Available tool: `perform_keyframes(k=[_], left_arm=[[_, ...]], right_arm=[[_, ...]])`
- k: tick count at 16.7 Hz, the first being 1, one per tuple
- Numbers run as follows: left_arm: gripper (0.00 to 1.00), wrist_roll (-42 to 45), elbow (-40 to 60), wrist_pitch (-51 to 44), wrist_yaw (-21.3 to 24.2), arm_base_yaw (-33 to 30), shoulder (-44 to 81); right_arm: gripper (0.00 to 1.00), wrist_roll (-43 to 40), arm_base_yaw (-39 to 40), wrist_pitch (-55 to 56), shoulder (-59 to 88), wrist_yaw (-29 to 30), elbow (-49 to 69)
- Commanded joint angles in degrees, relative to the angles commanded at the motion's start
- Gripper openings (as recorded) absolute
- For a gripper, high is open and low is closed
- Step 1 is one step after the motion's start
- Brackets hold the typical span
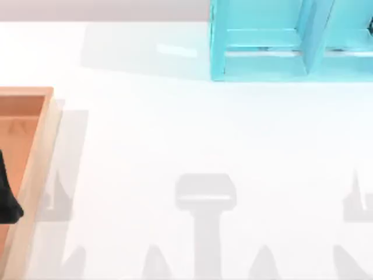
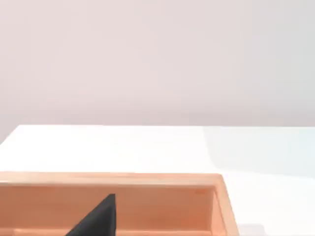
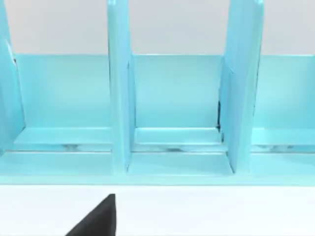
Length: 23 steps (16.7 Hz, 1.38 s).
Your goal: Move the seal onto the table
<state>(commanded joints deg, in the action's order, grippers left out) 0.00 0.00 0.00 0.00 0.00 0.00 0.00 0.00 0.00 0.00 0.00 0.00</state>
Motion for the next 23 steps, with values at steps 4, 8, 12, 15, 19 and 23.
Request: perform_keyframes(k=[4,8,12,15,19,23], left_arm=[[1.00,0.52,1.79,-1.77,-0.01,0.50,1.87],[1.00,3.19,11.33,-11.02,0.01,3.01,12.77],[1.00,7.28,26.09,-25.31,0.05,6.86,31.10],[1.00,10.75,38.57,-37.36,0.05,10.16,47.00],[1.00,15.11,54.55,-52.69,0.05,14.33,67.77],[1.00,18.44,66.86,-64.57,0.04,17.54,83.97]], right_arm=[[1.00,0.00,0.00,0.00,0.00,0.00,0.00],[1.00,0.00,0.00,0.00,0.00,0.00,0.00],[1.00,0.00,0.00,0.00,0.00,0.00,0.00],[1.00,0.00,0.00,0.00,0.00,0.00,0.00],[1.00,0.00,0.00,0.00,0.00,0.00,0.00],[1.00,0.00,0.00,0.00,0.00,0.00,0.00]])
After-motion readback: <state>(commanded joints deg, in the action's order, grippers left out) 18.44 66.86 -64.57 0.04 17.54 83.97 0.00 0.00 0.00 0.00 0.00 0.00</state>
